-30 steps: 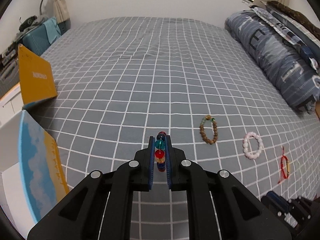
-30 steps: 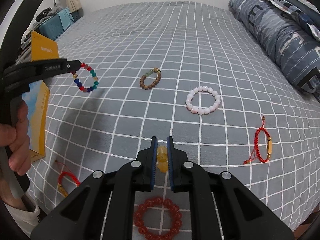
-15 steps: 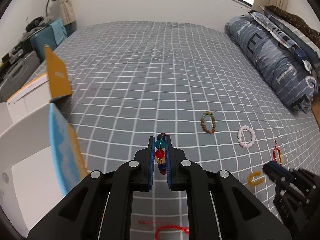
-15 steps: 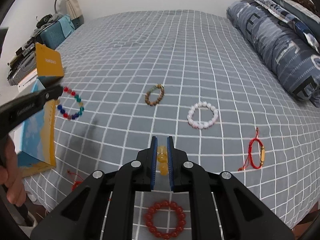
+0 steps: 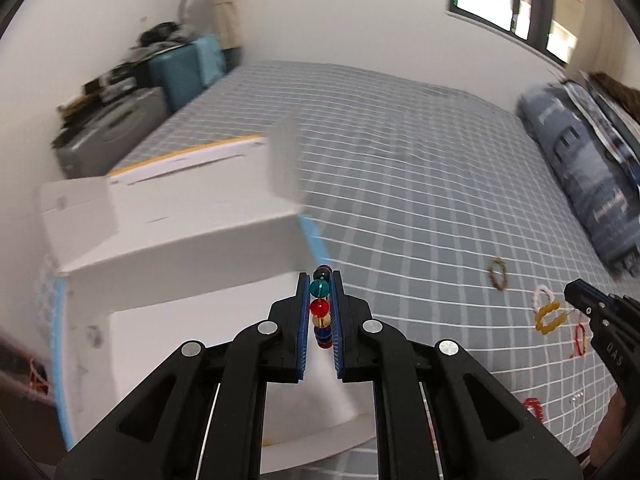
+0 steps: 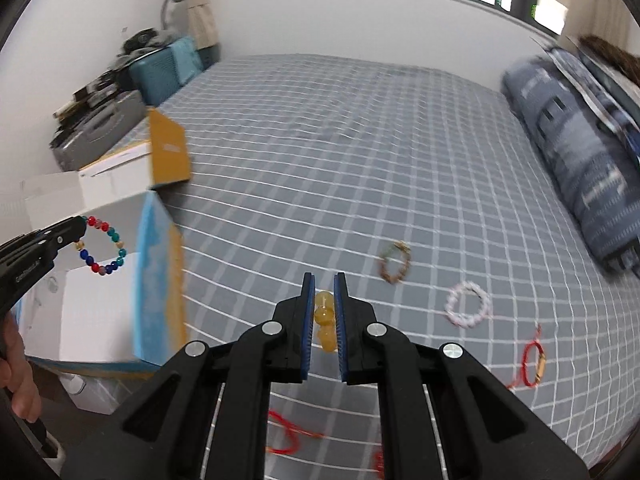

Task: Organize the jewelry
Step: 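Lift both held bracelets and carry them over the white box, then open both tools to drop the bracelets into the box, then move both tools back over the bed toward the red cord bracelets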

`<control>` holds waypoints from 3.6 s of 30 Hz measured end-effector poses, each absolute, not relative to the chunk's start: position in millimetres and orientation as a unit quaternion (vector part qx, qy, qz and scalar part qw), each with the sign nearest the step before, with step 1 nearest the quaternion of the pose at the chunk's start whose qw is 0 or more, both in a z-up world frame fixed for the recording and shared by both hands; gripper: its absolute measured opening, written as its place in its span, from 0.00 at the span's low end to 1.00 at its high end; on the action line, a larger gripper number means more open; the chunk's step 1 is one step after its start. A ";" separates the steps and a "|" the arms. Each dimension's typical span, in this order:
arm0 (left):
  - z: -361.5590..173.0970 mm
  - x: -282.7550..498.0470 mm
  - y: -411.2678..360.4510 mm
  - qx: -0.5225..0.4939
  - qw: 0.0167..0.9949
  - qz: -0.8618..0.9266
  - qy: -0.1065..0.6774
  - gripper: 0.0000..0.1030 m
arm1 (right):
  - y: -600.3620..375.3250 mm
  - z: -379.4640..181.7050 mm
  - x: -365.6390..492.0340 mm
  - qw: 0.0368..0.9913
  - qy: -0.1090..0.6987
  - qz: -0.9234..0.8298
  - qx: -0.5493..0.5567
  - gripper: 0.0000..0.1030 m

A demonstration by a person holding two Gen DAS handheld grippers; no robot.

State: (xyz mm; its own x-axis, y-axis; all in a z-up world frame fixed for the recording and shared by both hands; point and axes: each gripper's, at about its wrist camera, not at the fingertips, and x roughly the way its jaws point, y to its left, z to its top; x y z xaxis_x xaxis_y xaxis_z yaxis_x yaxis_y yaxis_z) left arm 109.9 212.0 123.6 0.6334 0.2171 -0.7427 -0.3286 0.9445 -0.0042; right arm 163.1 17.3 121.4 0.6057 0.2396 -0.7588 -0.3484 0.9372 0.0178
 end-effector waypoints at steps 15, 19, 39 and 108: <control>100.0 7.3 362.2 -0.134 0.856 0.274 0.417 0.09 | 205.6 112.9 125.0 0.857 0.413 0.284 -0.120 0.09; 76.2 -7.9 382.7 -0.152 0.841 0.286 0.433 0.09 | 237.2 93.8 119.9 0.841 0.424 0.308 -0.135 0.09; 17.7 2.9 389.3 -0.161 0.811 0.280 0.489 0.10 | 270.5 11.6 134.4 0.788 0.506 0.307 -0.170 0.09; 47.8 59.8 57.8 -0.022 0.895 0.063 0.441 0.94 | -152.2 71.3 163.5 0.883 0.461 0.066 -0.056 0.93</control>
State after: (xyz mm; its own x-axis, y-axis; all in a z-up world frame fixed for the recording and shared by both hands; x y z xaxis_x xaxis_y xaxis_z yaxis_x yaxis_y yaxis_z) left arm 59.8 57.8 47.8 0.6028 0.0942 -0.7923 -0.1329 0.9910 0.0167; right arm 163.5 -152.2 71.3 0.5669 0.0647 -0.8212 -0.1669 0.9852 -0.0377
